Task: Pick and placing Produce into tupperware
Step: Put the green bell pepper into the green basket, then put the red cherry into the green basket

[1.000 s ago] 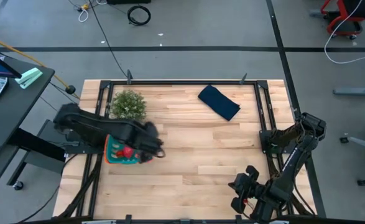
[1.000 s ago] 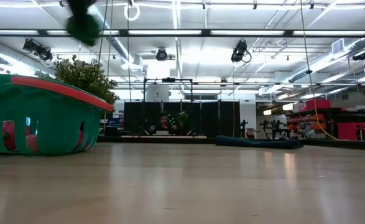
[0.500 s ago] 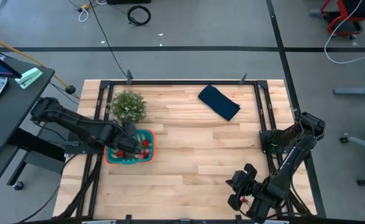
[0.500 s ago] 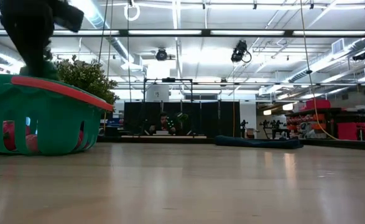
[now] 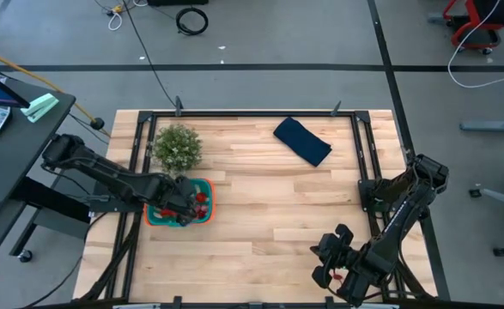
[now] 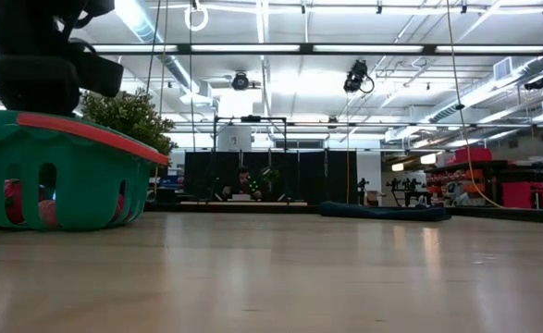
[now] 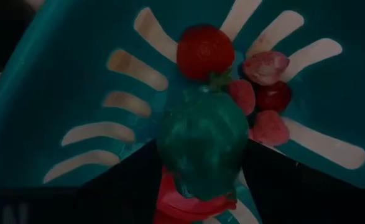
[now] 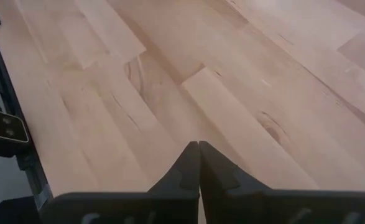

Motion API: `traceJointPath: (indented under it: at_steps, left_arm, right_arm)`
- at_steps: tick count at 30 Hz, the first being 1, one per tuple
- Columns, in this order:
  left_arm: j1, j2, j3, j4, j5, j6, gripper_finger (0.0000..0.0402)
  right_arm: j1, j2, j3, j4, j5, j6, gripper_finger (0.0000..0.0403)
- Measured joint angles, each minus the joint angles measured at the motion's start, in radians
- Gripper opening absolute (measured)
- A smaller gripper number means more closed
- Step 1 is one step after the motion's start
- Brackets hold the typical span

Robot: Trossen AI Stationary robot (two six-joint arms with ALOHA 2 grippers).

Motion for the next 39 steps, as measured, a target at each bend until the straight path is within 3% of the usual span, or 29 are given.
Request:
traceJointPath:
  at_steps: [18, 25, 30, 33, 36, 39]
  left_arm:
    - [0.004, 0.000, 0.040, -0.002, 0.002, 0.012, 0.0230]
    - [0.004, 0.001, 0.319, -0.171, 0.038, 0.148, 0.0223]
    - [0.004, 0.000, 0.566, -0.138, 0.024, 0.293, 0.0214]
    - [0.003, 0.000, 0.658, -0.033, -0.035, 0.326, 0.0208]
    - [0.003, 0.000, 0.708, 0.040, -0.068, 0.374, 0.0202]
    - [0.003, 0.000, 0.726, 0.069, -0.069, 0.423, 0.0196]
  right_arm:
    - [0.000, 0.000, 0.000, 0.000, 0.000, -0.055, 0.0004]
    - [-0.005, 0.000, 0.000, 0.000, -0.022, -0.135, 0.0004]
    - [-0.051, 0.000, 0.000, 0.006, 0.059, -0.217, 0.0004]
    - [-0.082, -0.005, 0.000, 0.010, -0.031, -0.246, 0.0004]
    - [-0.097, -0.005, 0.000, 0.013, -0.216, -0.316, 0.0008]
    - [-0.094, -0.006, 0.000, 0.034, -0.379, -0.287, 0.0023]
